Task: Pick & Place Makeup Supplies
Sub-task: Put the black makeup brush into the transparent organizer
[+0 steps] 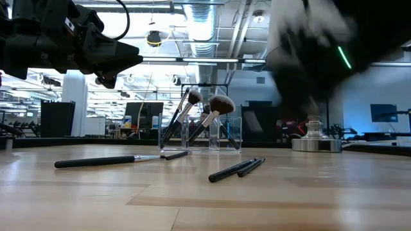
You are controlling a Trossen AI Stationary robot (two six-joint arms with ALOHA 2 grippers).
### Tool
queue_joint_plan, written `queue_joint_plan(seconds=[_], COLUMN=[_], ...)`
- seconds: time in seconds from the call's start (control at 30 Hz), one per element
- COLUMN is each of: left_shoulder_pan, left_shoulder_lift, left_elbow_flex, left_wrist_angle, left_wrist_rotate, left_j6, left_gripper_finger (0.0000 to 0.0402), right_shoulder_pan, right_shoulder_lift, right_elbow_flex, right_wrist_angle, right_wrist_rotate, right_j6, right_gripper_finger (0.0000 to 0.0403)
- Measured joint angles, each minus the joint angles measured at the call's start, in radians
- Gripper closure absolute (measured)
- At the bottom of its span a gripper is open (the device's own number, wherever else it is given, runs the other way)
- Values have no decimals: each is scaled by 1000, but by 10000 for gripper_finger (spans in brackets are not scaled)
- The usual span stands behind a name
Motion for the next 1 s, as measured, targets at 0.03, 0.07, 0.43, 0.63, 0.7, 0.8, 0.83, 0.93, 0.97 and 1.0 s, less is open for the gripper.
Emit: queue_joint_plan(seconds=[0.03,0.07,0.43,0.63,0.7,0.8,0.83,0.93,0.97,1.0], left_shoulder_pan=[0,0,0,0,0,0,0,12,22,38], left_shoulder_lift=[0,0,0,0,0,0,0,0,0,0], left_elbow_flex=[0,0,0,0,8,24,27,43,50,58], left_wrist_angle=[1,1,8,37,43,52,51,53,58,61], left_wrist_rotate=[0,0,0,0,0,0,0,-20,-33,-40], left_j6=[0,0,3,26,27,26,26,43,55,69], left_gripper_finger=[296,296,296,296,296,296,296,296,296,296], right_shoulder_pan=[-15,-31,-251,-364,-401,-454,-470,-512,-522,-529], right_shoulder_lift=[-47,-84,-172,-54,-11,90,126,234,256,263], right_elbow_flex=[9,13,16,-16,-37,-58,-62,-58,-51,-42], right_wrist_angle=[11,14,681,1147,1249,1383,1451,1666,1666,1604], right_wrist_rotate=[37,72,-37,-463,-523,-603,-636,-794,-840,-859], right_j6=[-47,-94,-840,-1030,-1007,-969,-966,-910,-884,-847], right_gripper_finger=[392,392,398,398,396,397,397,398,398,397])
